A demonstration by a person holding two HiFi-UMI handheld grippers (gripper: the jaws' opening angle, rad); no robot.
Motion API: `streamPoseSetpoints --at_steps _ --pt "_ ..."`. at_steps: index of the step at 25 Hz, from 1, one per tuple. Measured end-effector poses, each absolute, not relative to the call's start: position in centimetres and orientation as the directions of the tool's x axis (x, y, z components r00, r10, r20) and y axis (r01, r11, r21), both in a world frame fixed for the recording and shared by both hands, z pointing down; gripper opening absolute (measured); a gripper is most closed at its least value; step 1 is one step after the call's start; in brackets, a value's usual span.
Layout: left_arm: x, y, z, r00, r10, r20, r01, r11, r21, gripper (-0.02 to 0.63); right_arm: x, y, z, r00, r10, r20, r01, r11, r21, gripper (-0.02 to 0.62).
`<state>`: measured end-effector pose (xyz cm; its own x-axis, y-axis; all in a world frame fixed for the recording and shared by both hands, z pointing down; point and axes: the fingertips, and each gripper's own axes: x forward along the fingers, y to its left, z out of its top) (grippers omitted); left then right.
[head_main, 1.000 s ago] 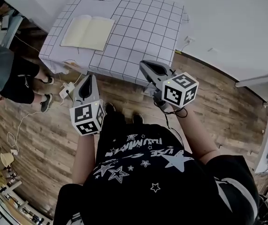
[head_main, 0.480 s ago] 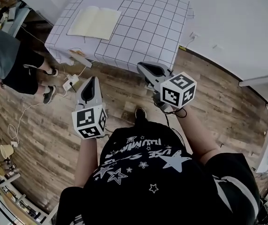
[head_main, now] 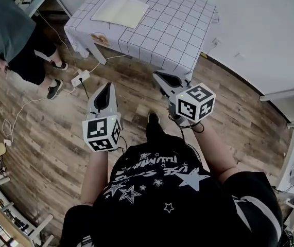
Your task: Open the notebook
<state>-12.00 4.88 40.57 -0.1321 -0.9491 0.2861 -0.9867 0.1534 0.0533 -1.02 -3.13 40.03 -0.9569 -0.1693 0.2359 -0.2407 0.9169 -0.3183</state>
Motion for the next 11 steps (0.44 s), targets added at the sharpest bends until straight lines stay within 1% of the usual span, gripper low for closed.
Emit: streamPoseSetpoints --at_steps 5,11 --pt "-11.6 9.7 39.2 -0.143 -0.956 0.256 -0.984 0.165 0.065 0.009 -0.4 2.6 38.8 -0.96 -0.153 0.233 -0.216 0.937 -0.274 0.017" --pt "-9.8 16.2 40.7 -0.139 -0.949 0.282 -0.98 0.172 0.097 0.009 1.7 8.6 39.4 -0.955 -0.152 0.255 -0.223 0.935 -0.275 0.017"
